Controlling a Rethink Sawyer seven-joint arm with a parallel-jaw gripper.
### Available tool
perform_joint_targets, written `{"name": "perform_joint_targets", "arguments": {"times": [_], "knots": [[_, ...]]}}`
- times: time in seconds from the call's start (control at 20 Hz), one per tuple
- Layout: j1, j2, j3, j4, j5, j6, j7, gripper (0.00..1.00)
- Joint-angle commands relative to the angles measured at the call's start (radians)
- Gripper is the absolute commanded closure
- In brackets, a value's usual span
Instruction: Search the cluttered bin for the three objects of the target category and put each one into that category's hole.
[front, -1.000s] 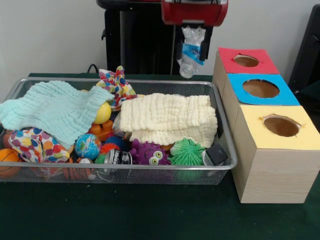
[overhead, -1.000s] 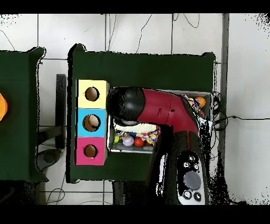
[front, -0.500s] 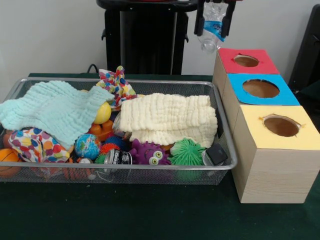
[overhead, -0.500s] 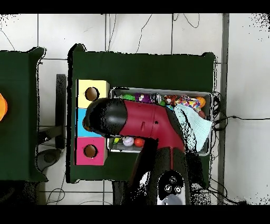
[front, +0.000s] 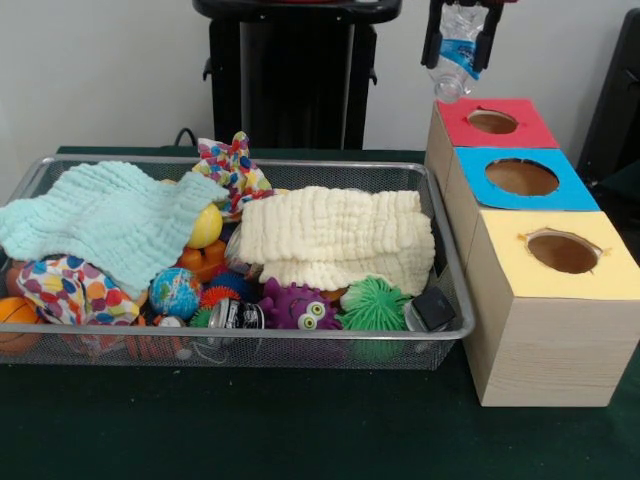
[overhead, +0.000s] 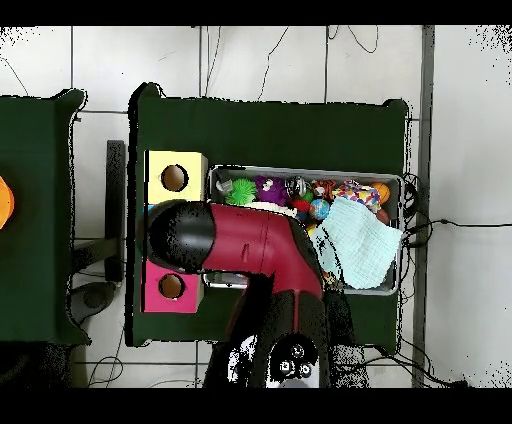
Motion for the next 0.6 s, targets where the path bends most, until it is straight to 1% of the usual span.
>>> {"name": "perform_joint_targets", "arguments": {"times": [0.05,0.2,0.3,0.6], "knots": [[0.046,0.039,-0.026,0.157,0.037,-0.108,0.338,1.0],[0.073,0.043,-0.031,0.193,0.053,-0.169,0.376,1.0],[0.09,0.047,-0.034,0.204,0.06,-0.191,0.4,1.0],[0.124,0.079,-0.036,0.207,0.074,-0.238,0.448,1.0]]}}
